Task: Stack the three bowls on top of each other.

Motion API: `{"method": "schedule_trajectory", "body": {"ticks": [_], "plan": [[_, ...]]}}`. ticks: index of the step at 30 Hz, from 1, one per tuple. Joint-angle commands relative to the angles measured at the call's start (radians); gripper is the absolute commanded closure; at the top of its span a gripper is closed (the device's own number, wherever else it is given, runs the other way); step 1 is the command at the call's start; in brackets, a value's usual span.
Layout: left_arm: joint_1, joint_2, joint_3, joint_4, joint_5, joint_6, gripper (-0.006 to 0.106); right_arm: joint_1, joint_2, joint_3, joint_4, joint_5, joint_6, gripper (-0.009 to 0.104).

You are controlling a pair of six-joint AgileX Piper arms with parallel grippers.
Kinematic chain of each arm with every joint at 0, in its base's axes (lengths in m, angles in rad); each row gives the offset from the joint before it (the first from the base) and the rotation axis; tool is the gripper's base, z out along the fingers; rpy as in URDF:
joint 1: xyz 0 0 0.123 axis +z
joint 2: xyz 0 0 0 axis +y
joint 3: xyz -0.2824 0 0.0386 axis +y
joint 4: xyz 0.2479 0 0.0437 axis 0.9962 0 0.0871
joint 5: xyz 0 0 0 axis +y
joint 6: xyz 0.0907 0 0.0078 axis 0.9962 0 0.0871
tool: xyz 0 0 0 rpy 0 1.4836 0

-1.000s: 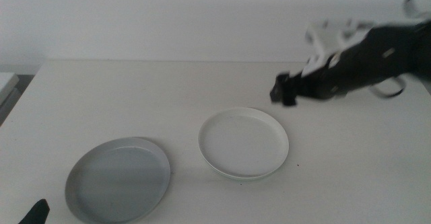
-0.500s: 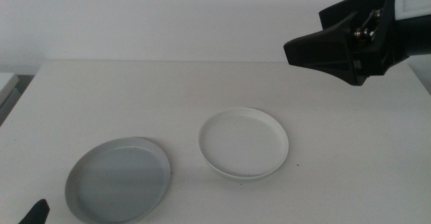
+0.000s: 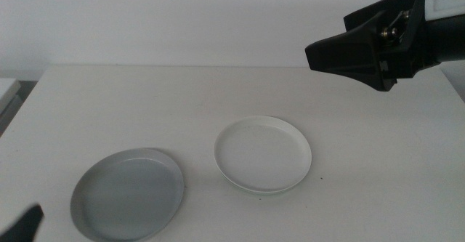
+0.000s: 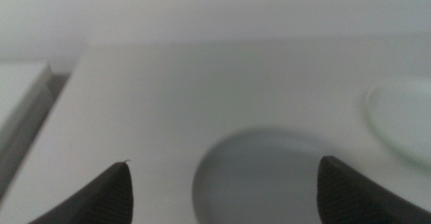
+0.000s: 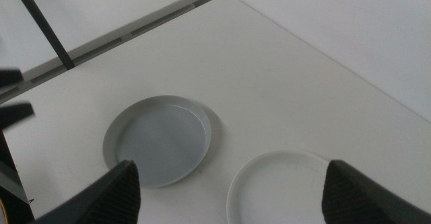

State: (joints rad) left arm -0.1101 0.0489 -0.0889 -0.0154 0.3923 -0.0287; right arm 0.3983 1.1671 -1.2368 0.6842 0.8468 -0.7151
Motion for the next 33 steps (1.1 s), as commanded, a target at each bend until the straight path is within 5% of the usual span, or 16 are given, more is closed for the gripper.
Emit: {"method": "schedule_trajectory", "body": {"ticks": [1, 3, 6, 12, 24, 28, 33], "plan": [[0.001, 0.07, -0.117, 0.001, 0.015, -0.001, 0.007, 0.001, -0.005, 0.0, 0.007, -0.01, 0.002, 0.009], [0.001, 0.147, -0.235, 0.015, 0.047, 0.001, 0.007, 0.001, -0.005, 0.0, 0.007, -0.01, 0.002, 0.009], [0.001, 0.284, -0.423, 0.146, 0.15, 0.001, 0.007, 0.001, -0.005, 0.0, 0.007, -0.01, 0.002, 0.009], [0.001, 0.617, -0.833, 0.074, 0.817, -0.031, 0.007, 0.001, -0.005, 0.0, 0.007, -0.01, 0.002, 0.009], [0.038, 0.983, -0.882, 0.024, 0.751, -0.051, 0.007, 0.001, -0.005, 0.0, 0.007, -0.007, 0.002, 0.009], [0.164, 1.118, -0.846, -0.111, 0.66, 0.112, 0.007, 0.001, -0.005, 0.0, 0.007, -0.007, 0.002, 0.009], [0.334, 1.306, -0.757, -0.413, 0.535, 0.367, 0.007, 0.001, -0.005, 0.0, 0.007, -0.007, 0.002, 0.009]]}}
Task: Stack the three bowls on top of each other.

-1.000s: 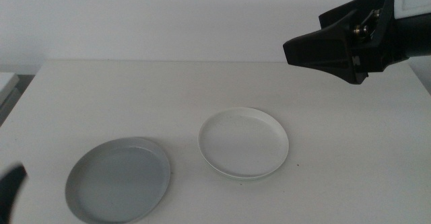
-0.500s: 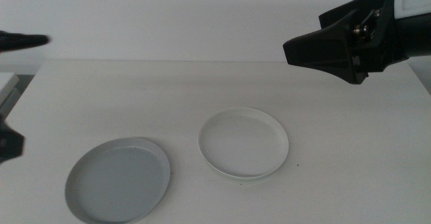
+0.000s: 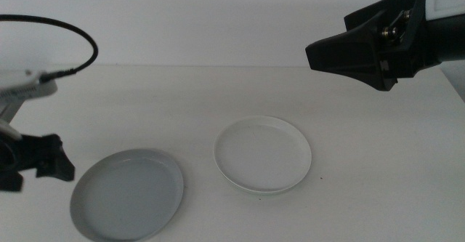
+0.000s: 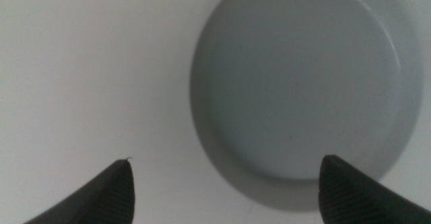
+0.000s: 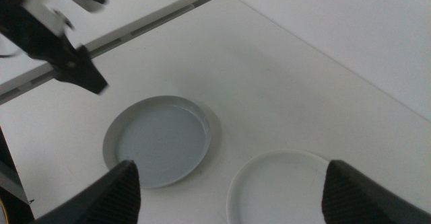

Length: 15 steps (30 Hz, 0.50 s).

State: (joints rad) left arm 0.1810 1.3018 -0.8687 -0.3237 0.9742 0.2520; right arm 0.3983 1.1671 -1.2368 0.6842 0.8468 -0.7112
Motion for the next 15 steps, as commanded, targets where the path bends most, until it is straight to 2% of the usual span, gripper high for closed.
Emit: {"method": "schedule_trajectory", "body": {"ticks": [1, 5, 11, 15], "plan": [[0.054, 0.084, 0.031, -0.136, -0.058, 0.101, 0.007, 0.001, -0.005, 0.0, 0.007, -0.007, -0.002, 0.009], [0.05, 0.214, 0.033, -0.149, -0.16, 0.161, 0.007, 0.001, -0.005, 0.0, 0.007, -0.007, -0.002, 0.009], [0.019, 0.371, 0.028, -0.209, -0.262, 0.16, 0.007, 0.001, -0.005, 0.0, 0.007, -0.007, -0.002, 0.009], [0.007, 0.444, 0.028, -0.209, -0.295, 0.16, 0.01, 0.001, -0.005, 0.0, 0.007, -0.007, -0.002, 0.009]]}}
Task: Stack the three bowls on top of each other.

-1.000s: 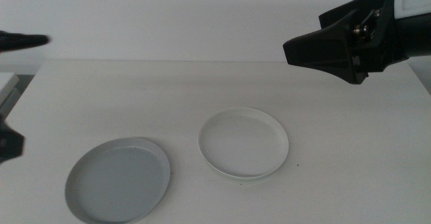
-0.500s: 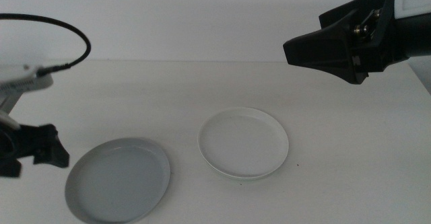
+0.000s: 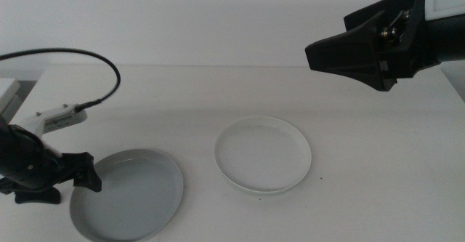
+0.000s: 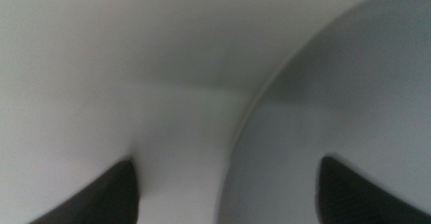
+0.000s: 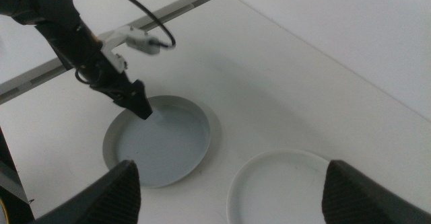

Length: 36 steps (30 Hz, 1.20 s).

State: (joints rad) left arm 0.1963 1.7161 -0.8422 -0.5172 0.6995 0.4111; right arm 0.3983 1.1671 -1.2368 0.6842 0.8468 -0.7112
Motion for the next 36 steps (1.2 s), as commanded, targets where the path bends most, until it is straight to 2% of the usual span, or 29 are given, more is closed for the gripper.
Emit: {"method": "schedule_trajectory", "body": {"ticks": [1, 4, 5, 7, 11, 17, 20, 22, 24, 27, 32, 36], "plan": [[-0.009, 0.041, 0.001, -0.015, -0.02, 0.0, 0.013, 0.001, -0.005, 0.0, 0.007, -0.007, -0.002, 0.009], [-0.009, 0.063, 0.001, -0.017, -0.018, 0.0, 0.026, 0.001, -0.005, 0.0, 0.007, -0.009, -0.002, 0.009], [-0.009, 0.063, 0.001, -0.015, -0.018, 0.0, 0.033, 0.001, -0.005, 0.0, 0.007, -0.009, -0.002, 0.009], [-0.009, 0.063, 0.001, -0.011, -0.01, -0.005, 0.054, 0.001, -0.005, 0.0, 0.007, -0.009, -0.002, 0.009], [-0.009, 0.061, 0.001, 0.005, 0.026, -0.036, 0.101, 0.001, -0.005, 0.0, 0.007, -0.009, -0.002, 0.009], [-0.009, -0.099, -0.056, 0.114, 0.144, -0.142, 0.102, 0.001, -0.005, 0.0, 0.007, -0.009, -0.002, 0.009], [-0.017, -0.195, -0.184, 0.113, 0.303, -0.198, 0.102, 0.001, -0.005, 0.0, 0.007, -0.009, -0.002, 0.009], [-0.071, -0.208, -0.294, 0.126, 0.375, -0.246, 0.102, 0.001, -0.005, 0.0, 0.007, -0.009, -0.002, 0.009], [-0.165, -0.178, -0.389, 0.193, 0.414, -0.316, 0.102, 0.001, -0.005, 0.0, 0.007, -0.009, -0.002, 0.009], [-0.31, -0.094, -0.487, 0.247, 0.407, -0.398, 0.102, 0.001, -0.005, 0.0, 0.007, -0.009, -0.002, 0.009], [-0.496, 0.085, -0.643, 0.23, 0.367, -0.42, 0.102, 0.001, -0.005, 0.0, 0.007, -0.009, -0.002, 0.009], [-0.574, 0.211, -0.745, 0.251, 0.365, -0.45, 0.102, 0.001, -0.005, 0.0, 0.007, -0.009, -0.002, 0.009]]}}
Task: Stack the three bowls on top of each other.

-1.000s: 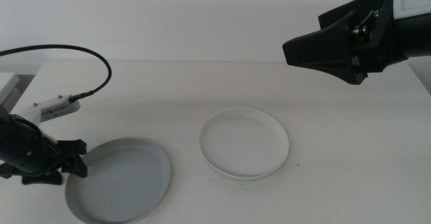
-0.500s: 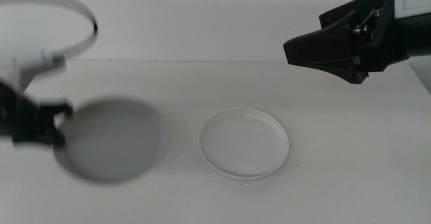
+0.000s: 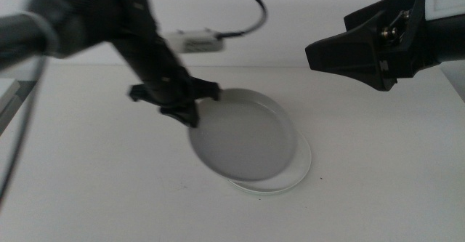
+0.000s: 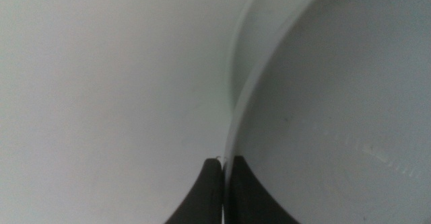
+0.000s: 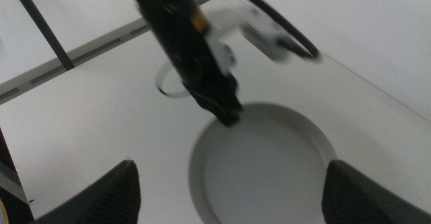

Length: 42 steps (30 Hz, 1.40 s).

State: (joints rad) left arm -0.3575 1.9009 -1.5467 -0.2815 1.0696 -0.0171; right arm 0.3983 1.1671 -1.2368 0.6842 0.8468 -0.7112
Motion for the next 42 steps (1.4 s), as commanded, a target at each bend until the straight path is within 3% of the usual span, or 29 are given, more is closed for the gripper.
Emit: {"method": "schedule_trajectory", "body": {"ticks": [1, 17, 21, 24, 26, 29, 34, 36, 42], "plan": [[-0.029, 0.051, -0.062, 0.02, -0.011, -0.028, 0.102, 0.001, -0.005, 0.0, 0.007, -0.009, -0.002, 0.009], [-0.081, 0.193, -0.115, 0.008, -0.132, -0.009, 0.1, 0.001, -0.005, 0.0, 0.007, -0.009, -0.002, 0.009], [-0.081, 0.193, -0.121, 0.009, -0.14, -0.004, 0.085, 0.001, -0.005, 0.0, 0.007, -0.009, -0.002, 0.009], [-0.079, 0.177, -0.125, 0.024, -0.121, 0.023, 0.059, 0.001, -0.005, 0.0, 0.007, -0.009, -0.002, 0.009], [-0.077, 0.147, -0.125, 0.067, -0.099, 0.017, 0.039, 0.001, -0.005, 0.0, 0.007, -0.009, -0.002, 0.009], [-0.061, 0.041, -0.109, 0.219, -0.068, -0.076, 0.006, 0.001, -0.005, 0.0, 0.007, -0.009, -0.002, 0.009], [-0.011, -0.304, 0.111, 0.5, -0.161, -0.294, 0.007, 0.001, -0.005, 0.0, 0.007, -0.009, -0.002, 0.009], [0.024, -0.473, 0.256, 0.559, -0.268, -0.329, 0.007, 0.001, -0.005, 0.0, 0.007, -0.009, -0.002, 0.009], [0.177, -0.881, 0.612, 0.542, -0.488, -0.323, 0.007, 0.001, -0.005, 0.0, 0.007, -0.009, -0.002, 0.009]]}}
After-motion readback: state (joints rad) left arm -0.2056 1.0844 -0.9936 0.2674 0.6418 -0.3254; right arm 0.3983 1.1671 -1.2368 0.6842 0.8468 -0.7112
